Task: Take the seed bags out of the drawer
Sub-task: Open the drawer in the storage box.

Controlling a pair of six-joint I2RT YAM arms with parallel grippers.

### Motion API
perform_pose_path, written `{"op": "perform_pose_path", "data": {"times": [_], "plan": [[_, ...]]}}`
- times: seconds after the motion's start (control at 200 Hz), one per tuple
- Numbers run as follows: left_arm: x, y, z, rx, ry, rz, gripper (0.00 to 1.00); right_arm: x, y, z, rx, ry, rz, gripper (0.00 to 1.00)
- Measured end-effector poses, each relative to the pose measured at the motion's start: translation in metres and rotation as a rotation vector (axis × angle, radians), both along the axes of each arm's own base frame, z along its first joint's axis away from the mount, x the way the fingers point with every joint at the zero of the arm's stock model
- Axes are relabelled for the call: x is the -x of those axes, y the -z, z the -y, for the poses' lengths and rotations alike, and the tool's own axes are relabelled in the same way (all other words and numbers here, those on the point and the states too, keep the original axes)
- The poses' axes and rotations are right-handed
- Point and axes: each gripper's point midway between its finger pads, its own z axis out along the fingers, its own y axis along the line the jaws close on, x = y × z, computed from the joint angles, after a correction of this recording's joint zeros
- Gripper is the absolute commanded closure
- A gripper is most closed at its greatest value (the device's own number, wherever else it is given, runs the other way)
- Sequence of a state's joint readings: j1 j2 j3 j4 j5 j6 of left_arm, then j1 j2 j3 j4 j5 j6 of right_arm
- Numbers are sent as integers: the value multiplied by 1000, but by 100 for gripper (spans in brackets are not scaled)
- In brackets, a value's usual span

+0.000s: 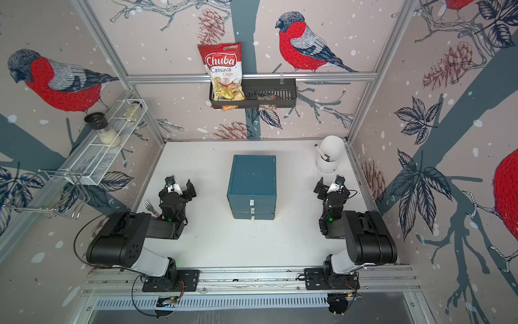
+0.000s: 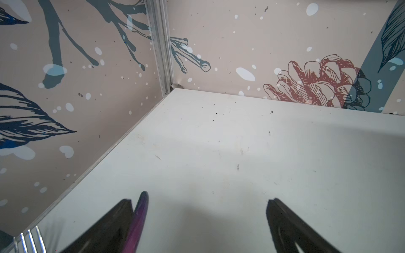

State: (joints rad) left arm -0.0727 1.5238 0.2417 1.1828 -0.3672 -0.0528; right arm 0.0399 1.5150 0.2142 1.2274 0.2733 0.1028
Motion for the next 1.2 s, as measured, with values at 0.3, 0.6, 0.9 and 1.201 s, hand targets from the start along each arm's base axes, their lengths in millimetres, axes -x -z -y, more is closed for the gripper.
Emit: {"op": "perform_pose_path", "data": {"times": [0.3,0.6,0.9,1.201], "plan": [[0,0,0,0,0,0,1,0,-1,-2,1,-9,1,0],[-1,0,3,4,21,0,1,0,-1,0,-1,-10,1,0],[-4,0,4,9,38,-8,1,0,-3,-1,3,-9,7,0],[-10,-197,-19,342,-100,296,29,-8,-165,-31,-255,1,220,14]]}}
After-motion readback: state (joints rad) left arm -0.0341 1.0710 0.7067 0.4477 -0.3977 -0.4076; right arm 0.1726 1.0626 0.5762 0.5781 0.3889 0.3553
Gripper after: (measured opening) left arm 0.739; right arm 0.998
